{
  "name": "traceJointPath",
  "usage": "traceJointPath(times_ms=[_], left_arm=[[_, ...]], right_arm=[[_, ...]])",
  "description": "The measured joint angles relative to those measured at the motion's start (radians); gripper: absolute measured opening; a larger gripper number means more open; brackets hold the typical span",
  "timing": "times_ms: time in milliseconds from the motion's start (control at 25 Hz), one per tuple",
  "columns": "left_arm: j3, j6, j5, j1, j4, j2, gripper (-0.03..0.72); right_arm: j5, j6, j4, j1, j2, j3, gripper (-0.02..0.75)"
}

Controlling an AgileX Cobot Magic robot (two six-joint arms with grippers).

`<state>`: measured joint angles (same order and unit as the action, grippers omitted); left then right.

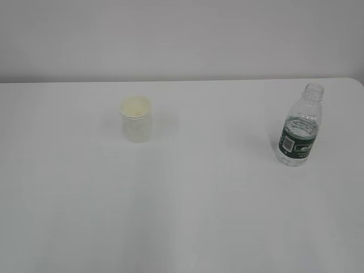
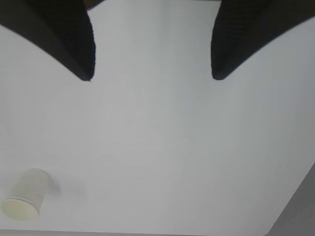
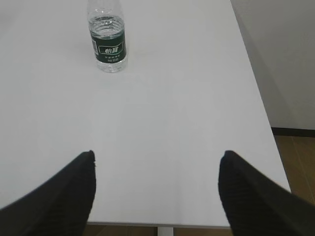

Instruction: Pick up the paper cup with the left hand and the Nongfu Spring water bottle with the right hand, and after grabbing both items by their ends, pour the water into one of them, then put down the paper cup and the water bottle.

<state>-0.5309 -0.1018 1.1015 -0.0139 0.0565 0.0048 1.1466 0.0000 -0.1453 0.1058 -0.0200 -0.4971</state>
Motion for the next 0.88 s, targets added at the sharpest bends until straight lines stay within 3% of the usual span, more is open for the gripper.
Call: traceJointPath(times_ms=[880], left_arm=[[0.0,0.0,0.0,0.0,-0.023,0.0,0.517]], right_arm=[[0.0,0.0,0.0,0.0,0.0,0.0,0.59]])
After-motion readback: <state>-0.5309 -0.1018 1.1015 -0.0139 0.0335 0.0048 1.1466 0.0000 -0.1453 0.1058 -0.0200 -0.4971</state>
